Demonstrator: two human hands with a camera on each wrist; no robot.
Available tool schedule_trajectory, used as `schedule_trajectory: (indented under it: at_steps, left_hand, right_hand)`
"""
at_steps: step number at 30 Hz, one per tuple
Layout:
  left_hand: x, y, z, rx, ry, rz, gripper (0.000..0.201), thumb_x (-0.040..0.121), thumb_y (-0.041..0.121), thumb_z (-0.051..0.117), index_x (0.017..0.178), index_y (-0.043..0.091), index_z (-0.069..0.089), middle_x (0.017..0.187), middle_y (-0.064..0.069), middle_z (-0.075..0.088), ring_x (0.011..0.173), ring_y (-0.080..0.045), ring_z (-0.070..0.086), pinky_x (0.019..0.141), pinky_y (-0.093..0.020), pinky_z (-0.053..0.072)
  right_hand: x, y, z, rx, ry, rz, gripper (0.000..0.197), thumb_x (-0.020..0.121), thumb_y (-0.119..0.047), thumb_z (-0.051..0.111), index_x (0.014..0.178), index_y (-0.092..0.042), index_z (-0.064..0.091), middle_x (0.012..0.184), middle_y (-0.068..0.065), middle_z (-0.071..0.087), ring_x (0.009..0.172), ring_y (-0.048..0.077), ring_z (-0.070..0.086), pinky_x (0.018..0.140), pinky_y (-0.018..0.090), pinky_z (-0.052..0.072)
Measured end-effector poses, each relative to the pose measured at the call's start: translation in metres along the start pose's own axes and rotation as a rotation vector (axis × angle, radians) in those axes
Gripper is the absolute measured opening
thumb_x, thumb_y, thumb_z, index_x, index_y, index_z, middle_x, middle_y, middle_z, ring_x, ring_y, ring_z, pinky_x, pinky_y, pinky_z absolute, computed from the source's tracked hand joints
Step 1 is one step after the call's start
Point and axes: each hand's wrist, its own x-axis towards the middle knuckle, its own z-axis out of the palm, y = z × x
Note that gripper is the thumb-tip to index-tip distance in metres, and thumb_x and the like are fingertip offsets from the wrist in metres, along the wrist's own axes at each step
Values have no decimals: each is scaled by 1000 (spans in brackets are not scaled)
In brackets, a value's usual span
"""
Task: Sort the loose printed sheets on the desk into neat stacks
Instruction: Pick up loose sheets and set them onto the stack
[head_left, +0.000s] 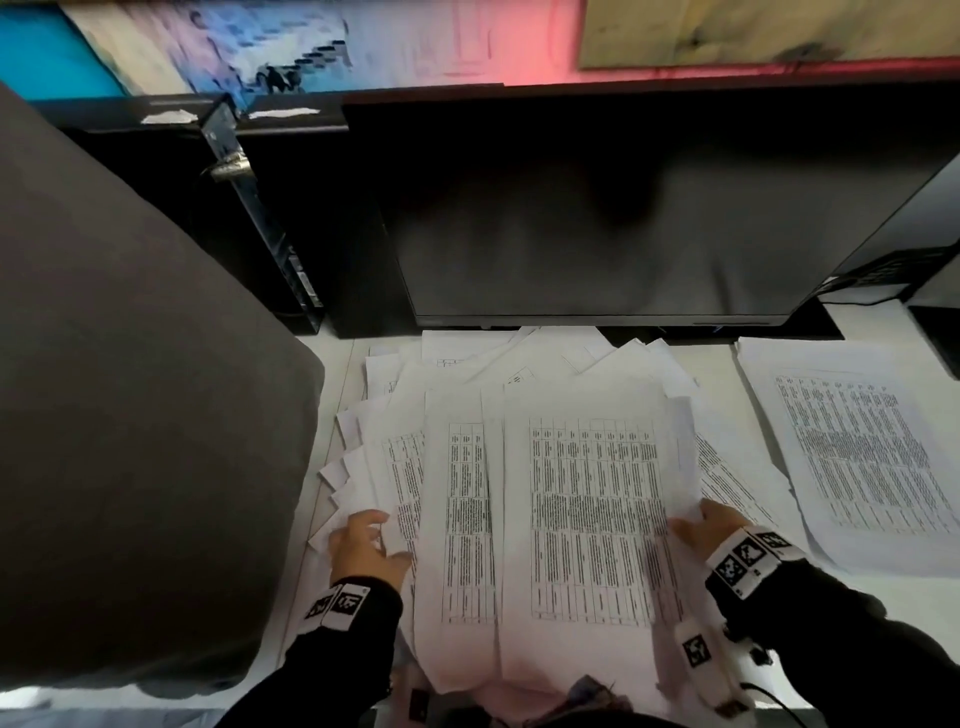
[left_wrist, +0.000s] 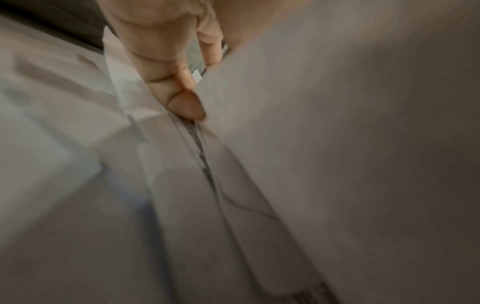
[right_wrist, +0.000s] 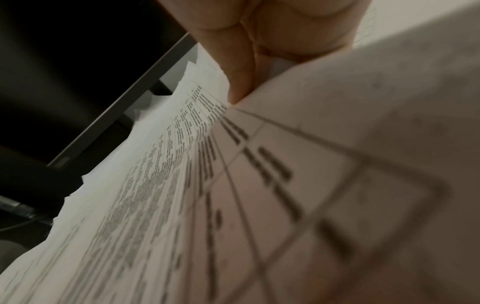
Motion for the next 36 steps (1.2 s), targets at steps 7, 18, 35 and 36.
schedule_trajectory:
  at_steps: [7,18,35,36]
  left_hand:
    - [-7,10,9,76,-131,-20,19,81,17,66,96,25,59,103,-9,55,70,-21,54,82,-27,48]
    - [-7,6,4,-32,-155,73,60,86,-5,52,126,39,40,106,-4,62,91,-20,60,88,-29,46]
    - [4,-7,-1,56,-334,99,18,87,11,59,92,29,58,101,3,69,102,-19,64,97,-39,47]
    - [2,-4,1,35,-348,113,22,86,9,60,89,31,57,98,4,69,101,-19,64,97,-38,48]
  right_hand:
    - [-7,-8,13,8,-125,-50,39,91,-30,53,121,-5,54,98,8,66,80,21,58,80,33,49]
    - [-8,-12,20,108,-58,-12,40,90,-28,55,121,-3,55,101,13,63,87,23,56,82,31,44]
    - [-16,-11,4,-53,-77,-46,46,90,-26,54,131,-5,46,123,14,60,112,30,57,96,36,46]
    - [-17,-13,7,-63,-96,-56,46,91,-28,54,130,-5,47,122,14,61,110,29,57,94,35,47]
